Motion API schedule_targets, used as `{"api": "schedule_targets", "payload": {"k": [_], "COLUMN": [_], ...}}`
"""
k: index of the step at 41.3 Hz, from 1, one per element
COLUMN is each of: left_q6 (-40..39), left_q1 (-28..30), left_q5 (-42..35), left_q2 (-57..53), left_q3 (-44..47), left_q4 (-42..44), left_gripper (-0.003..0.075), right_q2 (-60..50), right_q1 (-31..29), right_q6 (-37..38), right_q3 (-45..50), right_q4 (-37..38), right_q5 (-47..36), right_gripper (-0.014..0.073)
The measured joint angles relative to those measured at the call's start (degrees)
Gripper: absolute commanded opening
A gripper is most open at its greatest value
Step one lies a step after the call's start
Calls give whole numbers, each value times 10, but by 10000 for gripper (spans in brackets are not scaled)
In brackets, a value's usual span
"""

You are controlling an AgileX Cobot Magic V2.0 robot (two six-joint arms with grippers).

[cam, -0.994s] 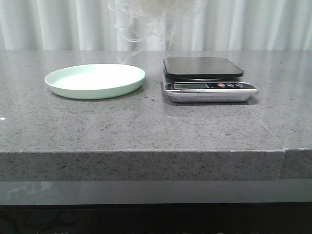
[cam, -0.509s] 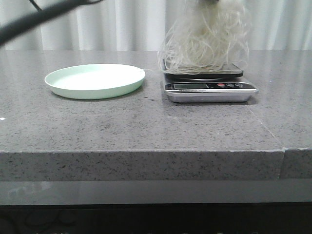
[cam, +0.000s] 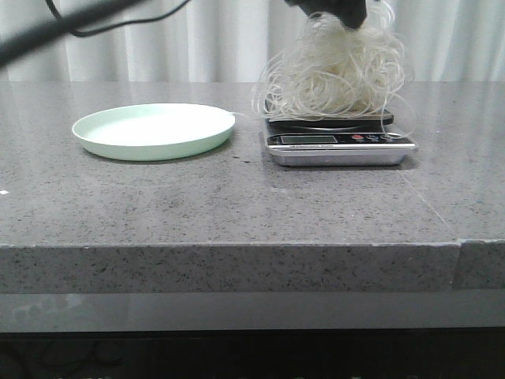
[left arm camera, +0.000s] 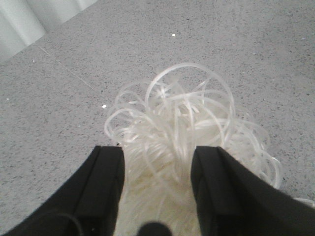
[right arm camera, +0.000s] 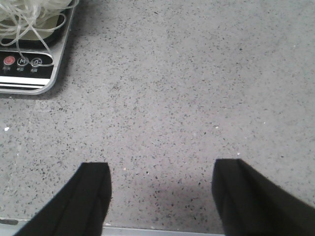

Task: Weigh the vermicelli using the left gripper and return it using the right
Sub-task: 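Lower the vermicelli onto the scale pan, open the left gripper, withdraw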

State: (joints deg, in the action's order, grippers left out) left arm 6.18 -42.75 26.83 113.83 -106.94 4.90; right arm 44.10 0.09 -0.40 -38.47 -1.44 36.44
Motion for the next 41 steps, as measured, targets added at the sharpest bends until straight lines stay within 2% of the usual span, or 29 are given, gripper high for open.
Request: {"api": "schedule_targets", "payload": {"k": [14,21,26,41], "left_q6": [0,0,-4,-27], "left_q1": [0,0,0,0], "left_q5": [99,123,123,52], "left_q2": [-136,-212,-280,-512], "left_q3": [-1,22,85,375], "left_q4": [0,0,-1,-5], "left_gripper": [388,388,388,388], "right_q2": [0,0,0,0], "right_q1": [0,0,0,0], "right_q6": [0,0,0,0], "right_q3": [0,0,0,0], "right_q4": [-11,-11,-11,-12], "right_q5": [0,0,0,0], "right_gripper": [543,543,543,543]}}
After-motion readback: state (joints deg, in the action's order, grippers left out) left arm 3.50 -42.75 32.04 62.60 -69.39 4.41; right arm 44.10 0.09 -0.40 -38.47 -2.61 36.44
